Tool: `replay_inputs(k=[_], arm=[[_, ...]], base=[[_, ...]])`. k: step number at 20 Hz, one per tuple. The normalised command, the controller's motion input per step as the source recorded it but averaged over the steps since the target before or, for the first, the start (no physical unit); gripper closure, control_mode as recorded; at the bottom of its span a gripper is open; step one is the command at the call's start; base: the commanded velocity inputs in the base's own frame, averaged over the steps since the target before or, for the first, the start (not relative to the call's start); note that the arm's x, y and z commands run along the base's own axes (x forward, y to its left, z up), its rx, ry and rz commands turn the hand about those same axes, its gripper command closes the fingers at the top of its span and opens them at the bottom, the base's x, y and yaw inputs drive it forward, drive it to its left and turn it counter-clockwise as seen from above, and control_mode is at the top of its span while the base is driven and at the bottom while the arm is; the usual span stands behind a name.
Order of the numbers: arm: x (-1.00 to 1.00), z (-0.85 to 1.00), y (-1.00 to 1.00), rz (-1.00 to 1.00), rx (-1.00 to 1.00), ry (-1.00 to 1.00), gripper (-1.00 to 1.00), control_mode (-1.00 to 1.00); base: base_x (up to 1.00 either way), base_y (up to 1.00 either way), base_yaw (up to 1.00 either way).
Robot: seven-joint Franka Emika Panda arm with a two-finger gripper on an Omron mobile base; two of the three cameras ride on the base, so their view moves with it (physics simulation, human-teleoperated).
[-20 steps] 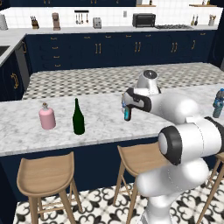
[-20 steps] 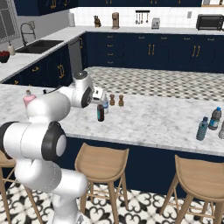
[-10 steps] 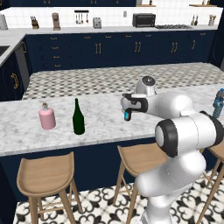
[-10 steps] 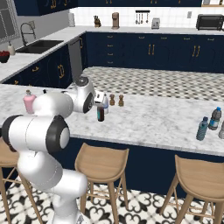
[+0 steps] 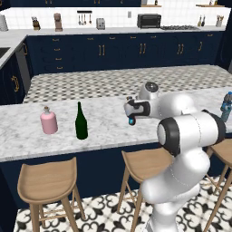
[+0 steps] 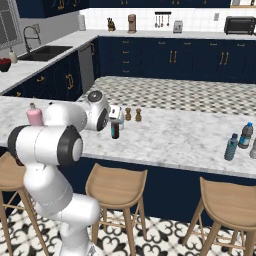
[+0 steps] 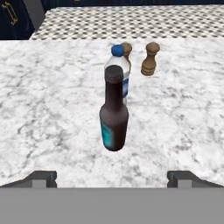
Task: Move the plastic bottles in the middle to the plastics group, and the glass bottles in the middle to the glass group.
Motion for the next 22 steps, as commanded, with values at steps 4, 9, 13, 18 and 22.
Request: replay_inputs(k=[4,9,13,18,22], arm=[[0.36,-0.03,0.00,0.00,0.00,-0.03,-1.00,-1.00],[0.33,-0.22,0.00,0.00,0.00,0.00,-1.00,-1.00],[0.16,-0.18,0.00,0.00,0.00,0.00,-1.00,-1.00],[0.12,-0.18,0.00,0.00,0.00,0.00,-1.00,-1.00],[0.18,-0.18,0.00,0.00,0.00,0.00,-1.00,-1.00]], base=[[0.00,0.00,0.00],[0.00,0.00,0.00],[0.00,0.00,0.00],[0.00,0.00,0.00],[0.00,0.00,0.00]])
